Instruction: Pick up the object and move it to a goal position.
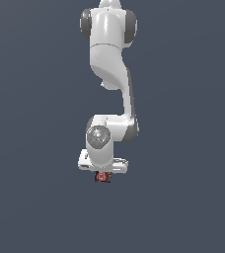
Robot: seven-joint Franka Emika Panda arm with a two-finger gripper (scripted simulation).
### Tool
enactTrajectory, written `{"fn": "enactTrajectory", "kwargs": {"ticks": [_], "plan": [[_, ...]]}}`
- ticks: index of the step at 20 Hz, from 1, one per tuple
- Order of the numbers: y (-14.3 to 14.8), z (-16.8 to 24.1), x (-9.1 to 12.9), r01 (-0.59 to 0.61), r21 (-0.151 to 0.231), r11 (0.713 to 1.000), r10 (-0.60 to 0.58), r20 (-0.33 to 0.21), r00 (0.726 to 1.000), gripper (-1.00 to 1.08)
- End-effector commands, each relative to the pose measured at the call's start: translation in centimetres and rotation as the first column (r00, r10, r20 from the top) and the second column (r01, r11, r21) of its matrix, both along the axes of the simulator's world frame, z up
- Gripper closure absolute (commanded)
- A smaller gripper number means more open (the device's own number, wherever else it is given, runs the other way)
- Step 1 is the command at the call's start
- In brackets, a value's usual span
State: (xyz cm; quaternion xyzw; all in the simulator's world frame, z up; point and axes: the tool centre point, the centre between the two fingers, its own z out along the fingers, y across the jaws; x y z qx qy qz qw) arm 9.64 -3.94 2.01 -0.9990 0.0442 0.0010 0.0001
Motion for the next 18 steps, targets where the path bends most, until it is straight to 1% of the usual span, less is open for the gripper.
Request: {"fn": "enactTrajectory", "kwargs": {"ticks": [1,4,5,18], "plan": [[-0.01,-0.50,0.09,0.000,0.000,1.000,0.000,0.002,1.000,-0.92],[-0.01,-0.44,0.19,0.000,0.000,1.000,0.000,0.002,1.000,-0.92],[-0.01,-0.44,0.19,0.000,0.000,1.000,0.000,0.002,1.000,1.08],[0.18,-0.44,0.09,0.000,0.000,1.000,0.000,0.002,1.000,1.08]]}}
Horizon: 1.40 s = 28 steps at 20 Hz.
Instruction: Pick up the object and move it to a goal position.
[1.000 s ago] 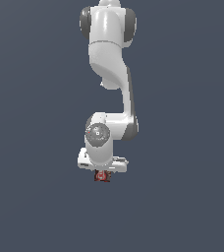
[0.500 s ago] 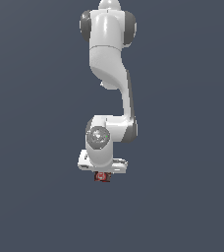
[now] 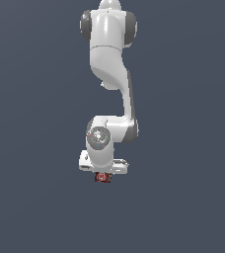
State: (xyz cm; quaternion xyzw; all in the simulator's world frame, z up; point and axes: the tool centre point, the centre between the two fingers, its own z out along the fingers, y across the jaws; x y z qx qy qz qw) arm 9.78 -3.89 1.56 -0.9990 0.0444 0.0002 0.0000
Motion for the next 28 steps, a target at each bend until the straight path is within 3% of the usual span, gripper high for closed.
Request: {"fn": "enactTrajectory", "kwargs": {"ticks": [1,8,21,28], "plan": [[0.3,0.0,-0.1,0.000,0.000,1.000,0.000,0.000,1.000,1.08],[2.7,0.1,-1.3,0.000,0.000,1.000,0.000,0.000,1.000,1.08],[11.6,0.2,-5.4,0.000,0.000,1.000,0.000,0.000,1.000,1.08],[13.3,0.2,-6.0,0.000,0.000,1.000,0.000,0.000,1.000,1.08]]}}
